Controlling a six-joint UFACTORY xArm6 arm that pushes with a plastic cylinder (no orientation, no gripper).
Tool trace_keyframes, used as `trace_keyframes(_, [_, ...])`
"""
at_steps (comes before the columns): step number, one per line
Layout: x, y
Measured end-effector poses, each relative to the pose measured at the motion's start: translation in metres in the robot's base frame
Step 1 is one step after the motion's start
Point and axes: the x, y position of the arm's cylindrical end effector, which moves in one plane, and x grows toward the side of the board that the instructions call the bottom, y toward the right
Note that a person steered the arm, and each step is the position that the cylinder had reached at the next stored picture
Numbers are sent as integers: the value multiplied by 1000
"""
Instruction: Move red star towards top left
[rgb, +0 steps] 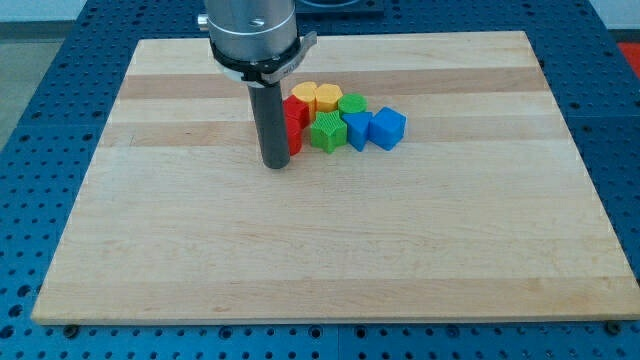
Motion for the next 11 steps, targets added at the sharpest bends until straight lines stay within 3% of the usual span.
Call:
trace_keyframes(3, [0, 23])
trace_keyframes(6, [-78, 18])
trace_keyframes(11, [-140, -68])
